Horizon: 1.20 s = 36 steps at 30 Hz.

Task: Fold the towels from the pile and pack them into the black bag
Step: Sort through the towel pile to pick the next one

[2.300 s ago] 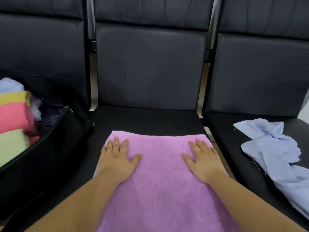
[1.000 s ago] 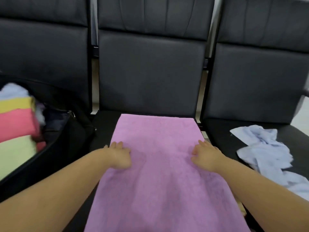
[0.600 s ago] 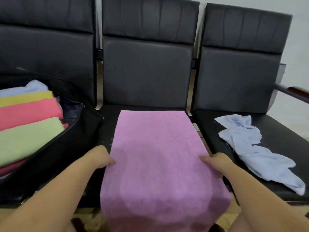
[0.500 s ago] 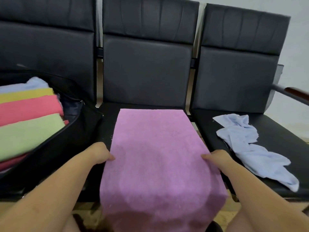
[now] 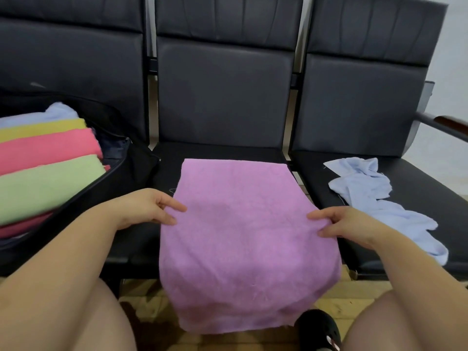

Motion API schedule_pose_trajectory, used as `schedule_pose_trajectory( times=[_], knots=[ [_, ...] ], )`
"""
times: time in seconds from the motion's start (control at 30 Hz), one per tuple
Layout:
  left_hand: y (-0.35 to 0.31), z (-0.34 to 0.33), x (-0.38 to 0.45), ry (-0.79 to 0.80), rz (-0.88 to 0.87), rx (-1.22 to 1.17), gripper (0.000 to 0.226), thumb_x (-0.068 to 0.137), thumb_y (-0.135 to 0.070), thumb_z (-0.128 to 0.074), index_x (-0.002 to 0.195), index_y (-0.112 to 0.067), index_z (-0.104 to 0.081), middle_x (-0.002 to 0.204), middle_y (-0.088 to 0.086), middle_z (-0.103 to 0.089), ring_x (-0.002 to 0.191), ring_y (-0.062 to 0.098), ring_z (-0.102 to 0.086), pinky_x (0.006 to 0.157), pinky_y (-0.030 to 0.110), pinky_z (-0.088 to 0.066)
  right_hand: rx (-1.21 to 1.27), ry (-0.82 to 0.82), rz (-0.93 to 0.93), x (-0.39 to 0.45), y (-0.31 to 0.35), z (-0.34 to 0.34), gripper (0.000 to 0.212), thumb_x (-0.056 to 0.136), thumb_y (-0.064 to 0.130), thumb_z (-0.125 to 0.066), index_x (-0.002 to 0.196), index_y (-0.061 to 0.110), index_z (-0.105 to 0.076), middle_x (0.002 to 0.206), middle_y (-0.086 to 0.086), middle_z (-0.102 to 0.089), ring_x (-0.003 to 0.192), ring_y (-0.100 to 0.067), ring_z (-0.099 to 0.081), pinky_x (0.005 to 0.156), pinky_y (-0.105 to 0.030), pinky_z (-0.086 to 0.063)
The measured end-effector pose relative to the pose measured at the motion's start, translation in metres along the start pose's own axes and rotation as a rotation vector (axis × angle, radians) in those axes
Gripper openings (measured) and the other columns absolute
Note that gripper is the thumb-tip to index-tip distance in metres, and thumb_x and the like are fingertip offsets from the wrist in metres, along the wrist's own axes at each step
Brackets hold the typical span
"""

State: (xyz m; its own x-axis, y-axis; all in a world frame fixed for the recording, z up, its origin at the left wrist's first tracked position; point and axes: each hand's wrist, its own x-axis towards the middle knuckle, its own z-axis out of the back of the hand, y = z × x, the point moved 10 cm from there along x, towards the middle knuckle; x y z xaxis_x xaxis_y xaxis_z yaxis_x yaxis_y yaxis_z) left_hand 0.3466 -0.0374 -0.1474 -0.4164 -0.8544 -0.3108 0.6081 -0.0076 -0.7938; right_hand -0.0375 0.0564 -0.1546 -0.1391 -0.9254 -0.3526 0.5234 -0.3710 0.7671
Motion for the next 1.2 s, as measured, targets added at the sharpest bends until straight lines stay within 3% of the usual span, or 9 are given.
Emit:
schedule_pose_trajectory(
  times=[0.07, 0.2, 0.4, 0.5, 0.67, 0.77, 0.9, 1.07, 1.2],
  knots=[
    [0.003, -0.002, -0.006, 0.012, 0.019, 0.121, 0.036, 0.072, -0.001, -0.078, 0.097, -0.027, -0.074, 0.104, 0.003, -0.065, 0.098, 0.016, -0.061, 0.083, 0.017, -0.047, -0.25, -0.027, 0.017, -0.003, 0.003, 0.0, 0.037, 0.076, 0.0, -0.075, 0.102, 0.025, -0.07, 0.102, 0.009, -0.064, 0.088, -0.001, -0.058, 0.071, -0.005, -0.042],
    [0.009, -0.006, -0.016, 0.02, 0.048, 0.359, 0.048, 0.066, -0.007, -0.081, 0.11, -0.023, -0.071, 0.114, -0.009, -0.065, 0.112, 0.011, -0.056, 0.105, 0.03, -0.04, -0.466, 0.019, -0.005, -0.009, 0.0, -0.014, 0.052, 0.071, 0.011, -0.082, 0.119, 0.02, -0.065, 0.117, 0.005, -0.057, 0.113, -0.013, -0.053, 0.092, -0.02, -0.038],
    [0.004, -0.015, -0.033, -0.031, -0.07, 0.553, 0.012, 0.083, -0.018, -0.071, 0.073, -0.024, -0.07, 0.068, -0.013, -0.06, 0.069, 0.007, -0.057, 0.067, 0.02, -0.044, -0.664, -0.087, 0.116, -0.017, 0.013, -0.022, 0.013, 0.08, 0.016, -0.07, 0.092, 0.01, -0.073, 0.084, -0.002, -0.064, 0.088, -0.02, -0.062, 0.065, -0.021, -0.042],
    [0.006, 0.004, -0.047, -0.09, -0.097, 0.564, 0.032, 0.085, -0.03, -0.069, 0.064, -0.007, -0.061, 0.07, 0.0, -0.052, 0.067, 0.014, -0.049, 0.07, 0.032, -0.044, -0.537, -0.109, 0.177, -0.031, 0.022, -0.01, 0.032, 0.081, 0.03, -0.073, 0.084, -0.001, -0.069, 0.084, -0.019, -0.063, 0.075, -0.019, -0.055, 0.062, -0.023, -0.038],
    [-0.015, 0.029, -0.091, -0.153, -0.197, 0.008, 0.017, 0.074, -0.041, -0.072, 0.08, -0.027, -0.079, 0.101, -0.006, -0.073, 0.094, 0.004, -0.066, 0.085, 0.018, -0.046, -0.064, -0.02, 0.223, -0.067, 0.044, 0.002, 0.023, 0.079, 0.038, -0.071, 0.094, 0.021, -0.074, 0.099, 0.004, -0.073, 0.096, -0.011, -0.065, 0.088, -0.025, -0.046],
    [-0.032, 0.029, -0.111, -0.072, -0.265, -0.459, 0.058, 0.04, -0.058, -0.089, 0.081, -0.018, -0.08, 0.094, 0.014, -0.074, 0.08, 0.016, -0.071, 0.067, 0.021, -0.056, 0.357, 0.145, 0.216, -0.078, 0.051, -0.004, 0.07, 0.032, 0.056, -0.092, 0.086, 0.014, -0.079, 0.098, -0.012, -0.074, 0.086, -0.02, -0.072, 0.066, -0.025, -0.057],
    [-0.053, 0.05, -0.121, -0.285, -0.38, -0.727, 0.03, 0.029, -0.047, -0.079, 0.054, -0.03, -0.075, 0.061, -0.008, -0.07, 0.054, 0.003, -0.066, 0.046, 0.016, -0.052, 0.523, 0.083, 0.34, -0.084, 0.078, 0.01, 0.072, 0.008, 0.06, -0.09, 0.071, 0.028, -0.079, 0.081, -0.002, -0.075, 0.068, -0.011, -0.071, 0.05, -0.021, -0.054],
    [-0.04, 0.053, -0.094, -0.297, -0.289, -0.497, 0.061, 0.038, -0.065, -0.085, 0.079, -0.019, -0.078, 0.081, 0.004, -0.073, 0.074, 0.013, -0.067, 0.068, 0.027, -0.052, 0.465, -0.035, 0.346, -0.05, 0.073, 0.017, 0.084, 0.029, 0.066, -0.087, 0.095, 0.016, -0.076, 0.102, -0.007, -0.073, 0.09, -0.015, -0.07, 0.07, -0.024, -0.057],
    [-0.026, 0.081, -0.072, -0.634, -0.12, 0.101, 0.023, 0.086, -0.034, -0.067, 0.07, -0.018, -0.071, 0.073, -0.007, -0.068, 0.073, 0.008, -0.061, 0.066, 0.018, -0.04, 0.074, -0.354, 0.345, -0.03, 0.072, 0.039, 0.025, 0.083, 0.034, -0.071, 0.087, 0.01, -0.071, 0.085, -0.012, -0.07, 0.08, -0.023, -0.064, 0.074, -0.029, -0.049]
  ],
)
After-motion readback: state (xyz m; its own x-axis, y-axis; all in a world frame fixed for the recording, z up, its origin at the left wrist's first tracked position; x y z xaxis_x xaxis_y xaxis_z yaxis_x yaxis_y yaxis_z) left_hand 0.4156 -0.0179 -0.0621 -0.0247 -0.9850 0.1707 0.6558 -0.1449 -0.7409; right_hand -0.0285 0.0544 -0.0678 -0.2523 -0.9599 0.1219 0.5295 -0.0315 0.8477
